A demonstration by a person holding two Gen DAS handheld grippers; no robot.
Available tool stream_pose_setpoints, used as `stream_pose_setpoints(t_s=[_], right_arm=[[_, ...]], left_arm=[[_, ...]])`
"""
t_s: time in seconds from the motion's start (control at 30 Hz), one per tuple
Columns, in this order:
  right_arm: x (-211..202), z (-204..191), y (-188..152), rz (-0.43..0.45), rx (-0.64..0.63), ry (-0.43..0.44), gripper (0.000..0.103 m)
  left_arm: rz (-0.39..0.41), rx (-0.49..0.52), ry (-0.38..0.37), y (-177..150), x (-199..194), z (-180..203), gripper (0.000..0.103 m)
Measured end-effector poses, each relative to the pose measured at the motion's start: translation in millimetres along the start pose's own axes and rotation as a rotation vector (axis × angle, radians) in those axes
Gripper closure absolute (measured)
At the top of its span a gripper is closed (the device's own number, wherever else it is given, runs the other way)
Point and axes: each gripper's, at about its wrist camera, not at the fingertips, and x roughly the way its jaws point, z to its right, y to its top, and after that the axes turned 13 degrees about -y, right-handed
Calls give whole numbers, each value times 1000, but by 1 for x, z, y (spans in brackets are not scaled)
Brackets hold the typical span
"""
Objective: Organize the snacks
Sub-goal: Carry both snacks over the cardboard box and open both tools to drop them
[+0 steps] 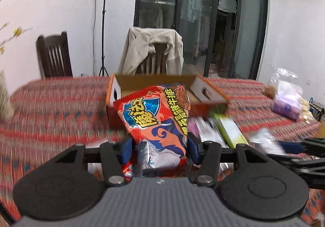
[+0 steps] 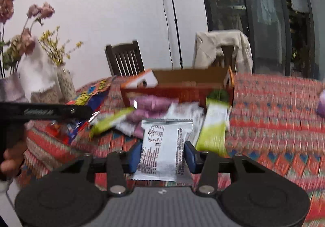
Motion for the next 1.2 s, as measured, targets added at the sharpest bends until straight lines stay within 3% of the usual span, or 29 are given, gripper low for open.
stream_pose_setpoints(t_s=[0.17,0.3,0.5,0.6,0.77,0.9,1.03,1.13,1.2], right_arm=[[30,16,66,90,-55,-2,58],[94,33,123,78,-53,-4,59],[234,47,182,-92,-53,-51,59],[302,54,195,-191,-37,-107,59],[366,53,198,-274,-108,-204,58],[395,48,199,-329,-149,-253,58],[407,44,199,-355,-163,-272,55],[401,42,200,-335,-167,-272,42],[391,43,203,-315,-168,-271,41]], left_arm=[[-17,30,18,65,72,-45,48],[-71,10,55,95,151,-83,48],[-198,-34,98,116,253,-127,48],[-272,9,98,120,286,-134,48],[-351,36,84,121,309,-137,43],[-367,-7,78,120,312,-144,24],[-349,-25,61,120,303,-149,23],[-337,-27,64,120,293,-145,17],[-318,-30,65,122,280,-143,16]])
